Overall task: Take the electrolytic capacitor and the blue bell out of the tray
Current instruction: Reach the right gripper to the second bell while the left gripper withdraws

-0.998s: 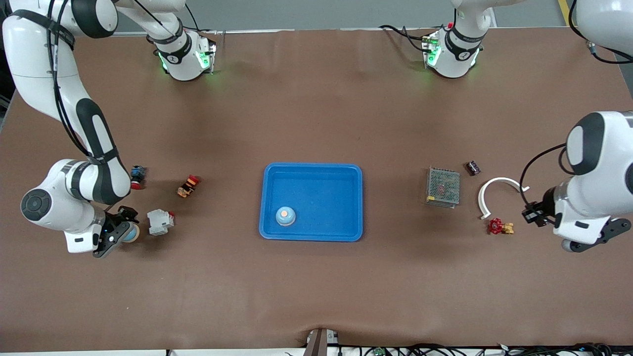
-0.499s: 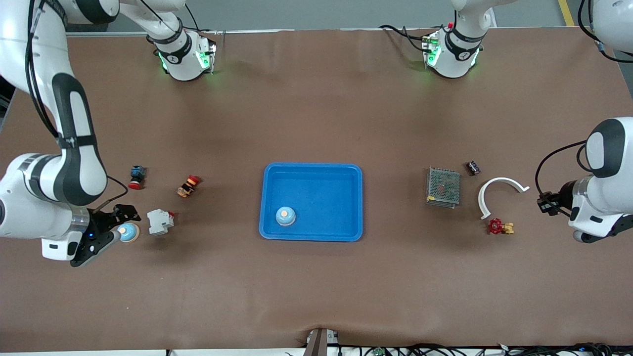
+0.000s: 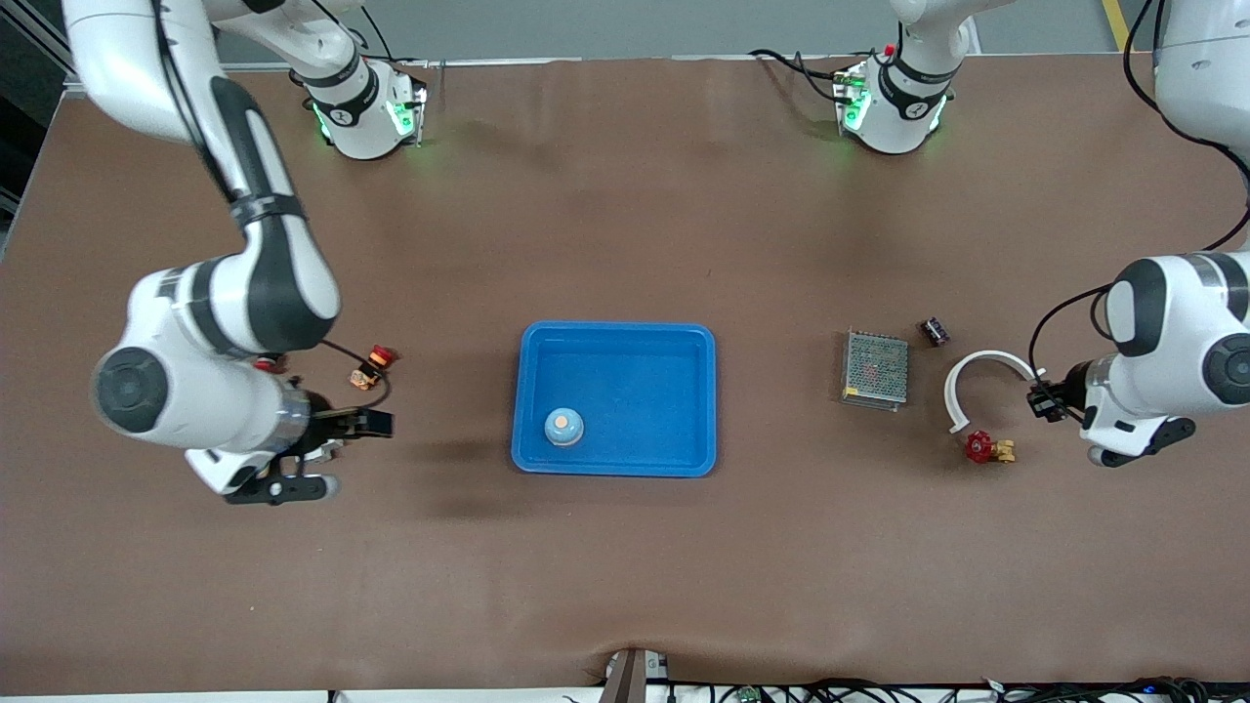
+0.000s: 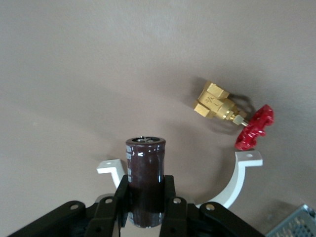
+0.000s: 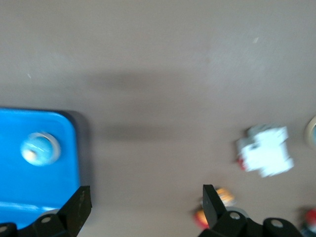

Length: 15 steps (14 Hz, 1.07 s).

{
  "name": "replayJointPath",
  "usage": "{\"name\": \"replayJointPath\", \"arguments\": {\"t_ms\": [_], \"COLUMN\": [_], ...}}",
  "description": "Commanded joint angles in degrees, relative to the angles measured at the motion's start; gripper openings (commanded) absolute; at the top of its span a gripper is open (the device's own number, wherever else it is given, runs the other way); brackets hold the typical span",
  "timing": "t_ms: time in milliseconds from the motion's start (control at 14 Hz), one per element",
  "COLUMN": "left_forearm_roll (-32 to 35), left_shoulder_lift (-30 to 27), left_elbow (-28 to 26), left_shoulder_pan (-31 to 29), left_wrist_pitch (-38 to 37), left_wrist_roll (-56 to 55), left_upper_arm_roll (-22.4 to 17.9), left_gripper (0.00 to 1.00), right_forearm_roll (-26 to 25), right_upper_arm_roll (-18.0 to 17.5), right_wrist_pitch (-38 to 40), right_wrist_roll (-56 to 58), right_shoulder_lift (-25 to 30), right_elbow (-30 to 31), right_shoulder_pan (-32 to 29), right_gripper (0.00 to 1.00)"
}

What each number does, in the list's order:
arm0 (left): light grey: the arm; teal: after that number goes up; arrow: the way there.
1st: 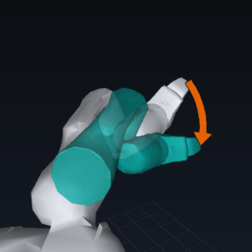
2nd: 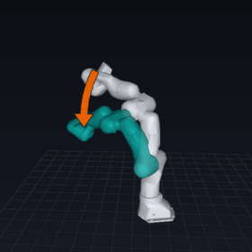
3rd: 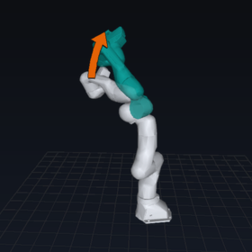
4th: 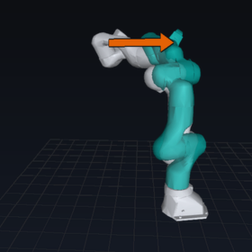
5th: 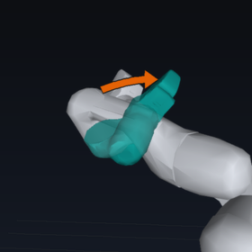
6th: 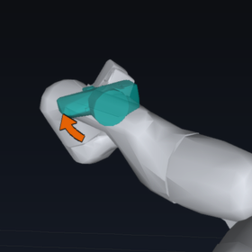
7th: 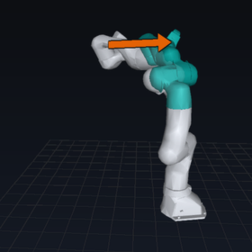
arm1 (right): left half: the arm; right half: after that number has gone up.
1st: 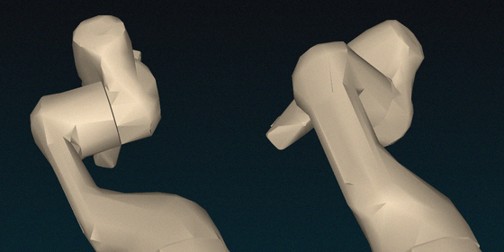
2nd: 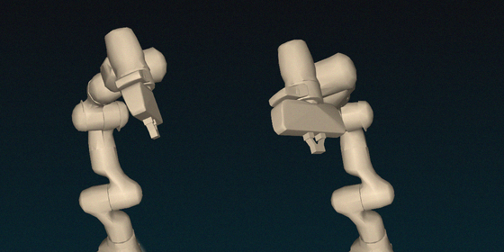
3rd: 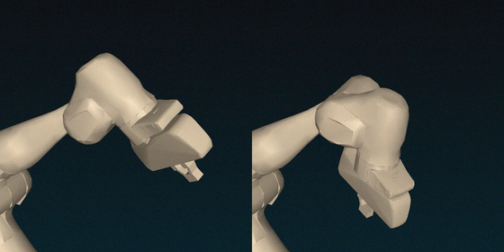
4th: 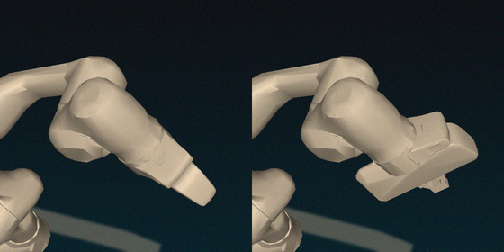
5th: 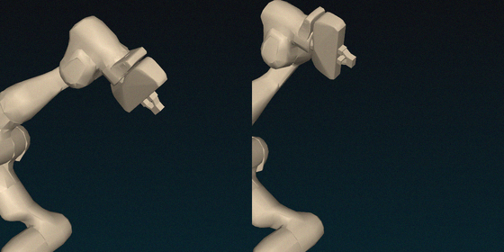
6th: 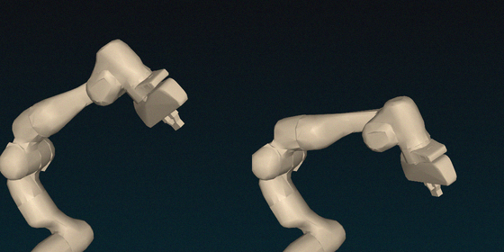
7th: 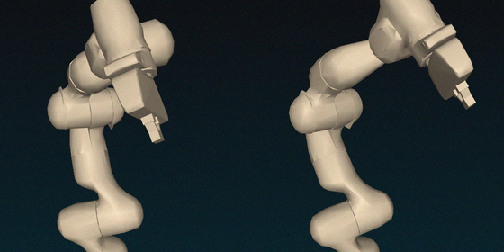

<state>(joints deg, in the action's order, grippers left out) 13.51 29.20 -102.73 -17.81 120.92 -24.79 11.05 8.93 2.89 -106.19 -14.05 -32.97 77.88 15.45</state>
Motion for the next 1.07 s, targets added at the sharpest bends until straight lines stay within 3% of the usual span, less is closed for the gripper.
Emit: {"name": "replayJointPath", "arguments": {"t_ms": [0,214,570,641,713,784,998], "left_forearm_roll": [-0.15,0.11,0.11,0.11,0.11,0.11,0.2], "left_shoulder_lift": [-0.99,0.5,2.7,2.62,2.62,2.18,-0.71], "left_elbow": [-4.74,-7.65,-7.75,-7.57,-7.48,-7.48,-6.35], "left_shoulder_pan": [-0.21,-0.21,-0.12,0.05,0.05,0.14,0.14], "left_wrist_pitch": [5.37,10.73,11.36,11.36,11.27,10.92,9.7], "left_wrist_roll": [-6.82,-8.7,-8.96,-8.96,-9.05,-9.05,-8.7], "left_upper_arm_roll": [0.29,0.29,0.2,0.2,0.29,0.38,0.64], "left_gripper": [0.0,0.0,0.0,0.26,0.75,1.0,1.0], "right_forearm_roll": [0.38,0.3,0.12,0.03,-0.23,-0.75,-1.55], "right_upper_arm_roll": [0.72,0.8,0.89,0.89,0.89,0.89,0.89], "right_wrist_pitch": [-1.21,-4.28,-11.75,-13.07,-14.47,-15.36,-17.9], "right_wrist_roll": [-15.86,-29.24,-47.45,-49.04,-50.01,-50.28,-50.9], "right_shoulder_lift": [-0.07,-0.95,-4.9,-5.69,-6.57,-7.45,-10.17], "right_elbow": [-0.54,-0.45,0.25,0.25,0.25,0.25,-0.19], "right_shoulder_pan": [3.7,7.3,12.05,12.58,13.28,13.9,14.78], "right_gripper": [1.0,1.0,1.0,1.0,1.0,1.0,1.0]}}
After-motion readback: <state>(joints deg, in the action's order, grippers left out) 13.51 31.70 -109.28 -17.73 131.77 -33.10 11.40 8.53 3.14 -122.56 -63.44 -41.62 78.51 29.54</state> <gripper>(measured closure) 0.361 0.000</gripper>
